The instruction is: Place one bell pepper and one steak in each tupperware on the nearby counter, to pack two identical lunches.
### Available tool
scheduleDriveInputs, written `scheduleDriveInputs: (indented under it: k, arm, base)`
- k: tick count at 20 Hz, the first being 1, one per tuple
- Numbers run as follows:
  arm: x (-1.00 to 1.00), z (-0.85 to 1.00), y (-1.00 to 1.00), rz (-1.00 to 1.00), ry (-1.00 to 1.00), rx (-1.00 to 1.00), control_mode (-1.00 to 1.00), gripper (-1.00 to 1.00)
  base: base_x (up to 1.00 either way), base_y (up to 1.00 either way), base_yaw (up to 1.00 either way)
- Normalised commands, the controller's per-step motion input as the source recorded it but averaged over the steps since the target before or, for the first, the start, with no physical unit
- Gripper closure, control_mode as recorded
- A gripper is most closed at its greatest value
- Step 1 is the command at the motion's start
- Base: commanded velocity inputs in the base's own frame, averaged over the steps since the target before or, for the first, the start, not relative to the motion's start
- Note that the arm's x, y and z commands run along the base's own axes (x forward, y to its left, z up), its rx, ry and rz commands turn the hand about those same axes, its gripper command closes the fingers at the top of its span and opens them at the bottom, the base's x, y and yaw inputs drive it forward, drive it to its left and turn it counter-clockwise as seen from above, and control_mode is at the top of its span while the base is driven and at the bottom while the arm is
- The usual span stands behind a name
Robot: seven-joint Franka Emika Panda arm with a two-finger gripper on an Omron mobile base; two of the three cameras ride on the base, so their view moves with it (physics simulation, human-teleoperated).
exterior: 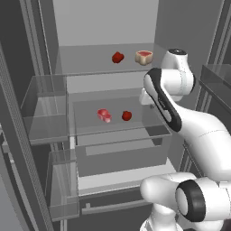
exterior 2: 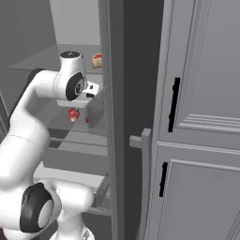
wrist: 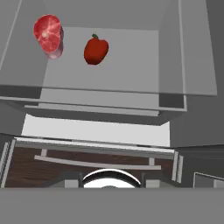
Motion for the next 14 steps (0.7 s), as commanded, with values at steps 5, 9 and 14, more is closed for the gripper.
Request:
scheduleDriveInputs:
  k: [5, 9, 14]
  arm:
    - [-0.42, 0.00, 0.20, 0.00, -0.03, 0.00, -1.00, -1.00]
    - [-0.74, 0.10, 0.17, 0.00, -0.20, -0.02, -1.00, -1.00]
    - [-0.49, 0.04, 0.09, 0.00, -0.29, -0.07, -1.00, -1.00]
  base:
    - [0.00, 0.00, 0.00]
    - [0.00, 0.00, 0.00]
    - [0.00, 0.00, 0.00]
